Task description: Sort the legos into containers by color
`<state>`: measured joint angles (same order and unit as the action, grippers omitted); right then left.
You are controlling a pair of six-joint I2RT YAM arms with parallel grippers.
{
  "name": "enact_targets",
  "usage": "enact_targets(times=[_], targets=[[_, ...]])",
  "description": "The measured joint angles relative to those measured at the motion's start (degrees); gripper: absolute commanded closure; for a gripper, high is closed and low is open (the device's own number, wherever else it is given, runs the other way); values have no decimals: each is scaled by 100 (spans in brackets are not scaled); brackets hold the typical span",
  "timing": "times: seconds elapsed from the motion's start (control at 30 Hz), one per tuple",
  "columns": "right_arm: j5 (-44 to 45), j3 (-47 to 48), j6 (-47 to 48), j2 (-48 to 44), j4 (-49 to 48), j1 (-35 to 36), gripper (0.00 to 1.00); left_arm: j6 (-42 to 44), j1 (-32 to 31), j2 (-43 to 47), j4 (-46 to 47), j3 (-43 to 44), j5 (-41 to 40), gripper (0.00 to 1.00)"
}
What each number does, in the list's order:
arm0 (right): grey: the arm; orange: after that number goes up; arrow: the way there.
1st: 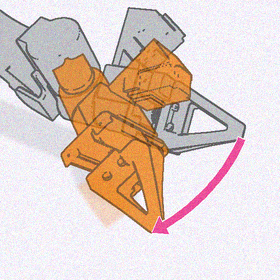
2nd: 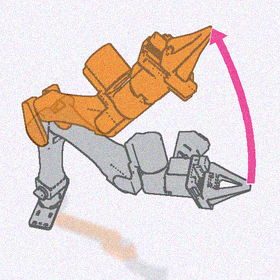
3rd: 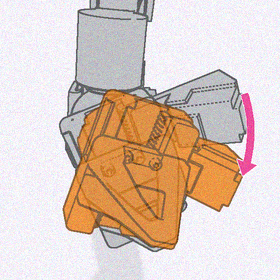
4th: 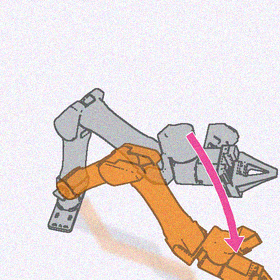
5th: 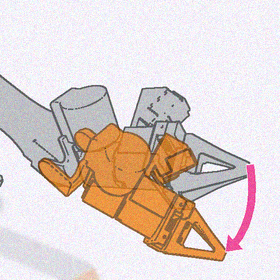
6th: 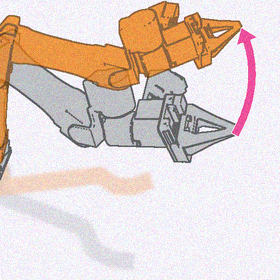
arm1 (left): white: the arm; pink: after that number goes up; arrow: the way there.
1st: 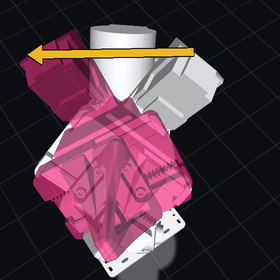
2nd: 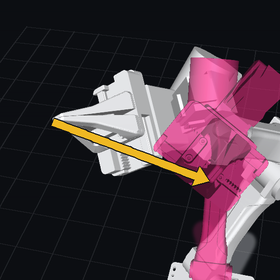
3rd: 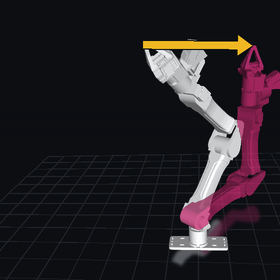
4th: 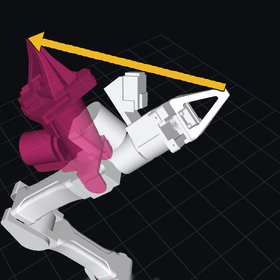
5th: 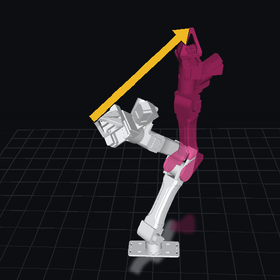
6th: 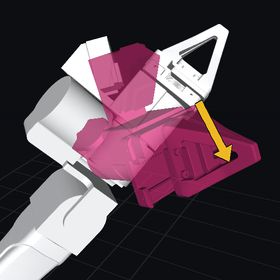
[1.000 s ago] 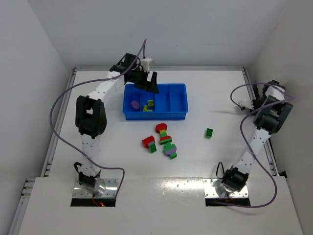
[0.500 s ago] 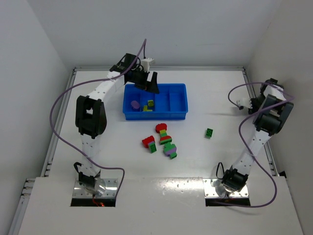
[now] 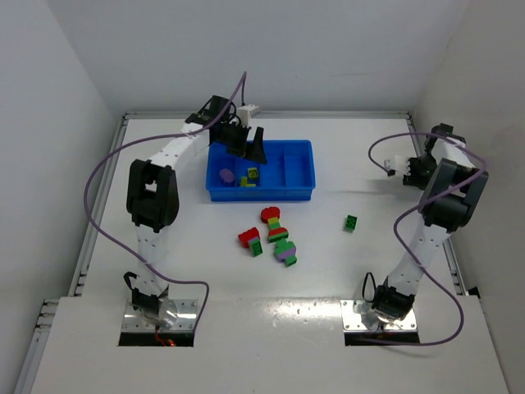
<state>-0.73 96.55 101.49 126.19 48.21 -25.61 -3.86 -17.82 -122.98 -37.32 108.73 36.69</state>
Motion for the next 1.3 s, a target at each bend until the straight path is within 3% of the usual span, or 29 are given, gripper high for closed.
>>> enact_targets(times=[0.23, 0.4, 0.57, 0.77, 1.03, 1.23, 1.3], targets=[[-492, -468, -466, -765, 313, 293, 98, 0, 2, 2, 2, -114, 96, 0], [-1379, -468, -1176, -1353, 802, 903, 98, -13, 26, 76, 57, -214, 101, 0], [-2859, 107, -2776, -1646, 1266, 1681, 98, -243, 101, 608, 431, -793, -236, 0], [-4170, 505, -5390, -1742, 675, 2487, 98, -455, 295, 1268, 776, -977, -859, 0], [-4387, 1110, -7294, -942, -136, 3152, 97, -501, 673, 1497, 999, -1255, -1029, 0], [-4105, 1488, -7558, -251, -326, 3530, 97, -496, 909, 1497, 951, -1458, -960, 0], [-3965, 1532, -7558, -105, -332, 3672, 91, -468, 968, 1499, 962, -1480, -925, 0]])
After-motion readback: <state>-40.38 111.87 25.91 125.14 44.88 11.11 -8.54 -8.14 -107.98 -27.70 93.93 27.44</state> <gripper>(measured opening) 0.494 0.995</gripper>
